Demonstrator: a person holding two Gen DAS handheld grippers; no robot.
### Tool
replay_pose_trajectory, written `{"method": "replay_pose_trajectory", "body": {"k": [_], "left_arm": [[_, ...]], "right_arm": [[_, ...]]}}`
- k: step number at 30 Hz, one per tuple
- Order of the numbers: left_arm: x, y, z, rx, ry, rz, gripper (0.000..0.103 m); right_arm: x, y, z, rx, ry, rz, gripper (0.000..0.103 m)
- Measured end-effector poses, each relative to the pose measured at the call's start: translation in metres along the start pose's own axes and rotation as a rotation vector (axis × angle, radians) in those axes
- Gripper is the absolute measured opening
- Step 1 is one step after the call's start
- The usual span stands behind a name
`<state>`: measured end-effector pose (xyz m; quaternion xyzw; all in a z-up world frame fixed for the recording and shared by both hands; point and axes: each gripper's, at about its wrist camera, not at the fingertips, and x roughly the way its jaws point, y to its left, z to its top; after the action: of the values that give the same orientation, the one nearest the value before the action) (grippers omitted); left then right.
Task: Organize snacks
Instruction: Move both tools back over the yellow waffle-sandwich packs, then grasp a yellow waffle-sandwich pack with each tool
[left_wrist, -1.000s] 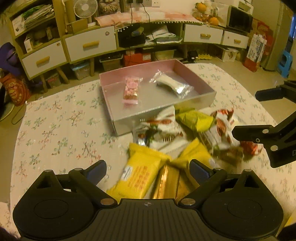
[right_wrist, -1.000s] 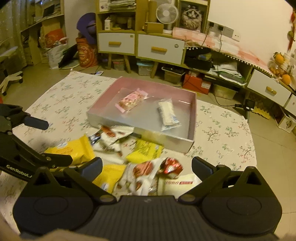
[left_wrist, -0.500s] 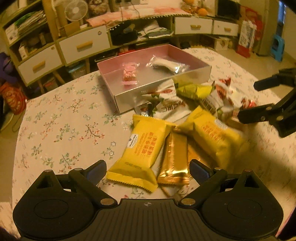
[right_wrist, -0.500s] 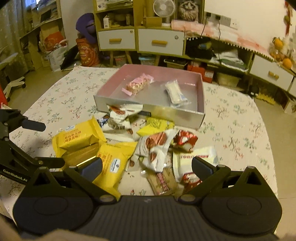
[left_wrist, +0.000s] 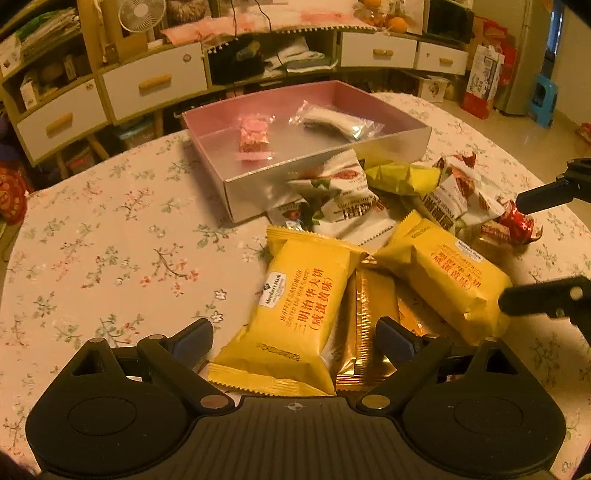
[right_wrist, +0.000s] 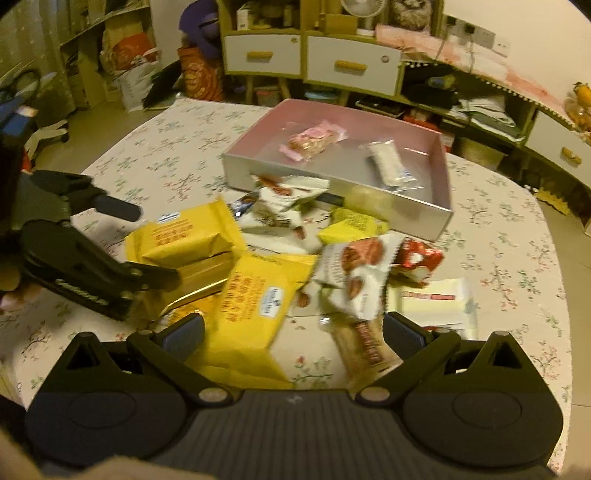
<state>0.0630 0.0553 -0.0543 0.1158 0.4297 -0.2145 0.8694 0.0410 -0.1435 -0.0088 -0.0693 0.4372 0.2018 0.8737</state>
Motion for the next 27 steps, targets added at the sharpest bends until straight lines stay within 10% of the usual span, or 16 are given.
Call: {"method": "replay_pose_trajectory", "body": {"k": [20,27], "left_arm": [[0.009,0.001,0.008,-0.115,-0.004,-0.013,0.076],[0.01,0.005,0.01,-0.15,0.014,0.002,0.047]], "right_arm": [[0.033,0.016,0.001,0.008,0.111,0.036,0.081],[0.035,0.02,0.002,-0.001,0.12,0.051,0.066]]}}
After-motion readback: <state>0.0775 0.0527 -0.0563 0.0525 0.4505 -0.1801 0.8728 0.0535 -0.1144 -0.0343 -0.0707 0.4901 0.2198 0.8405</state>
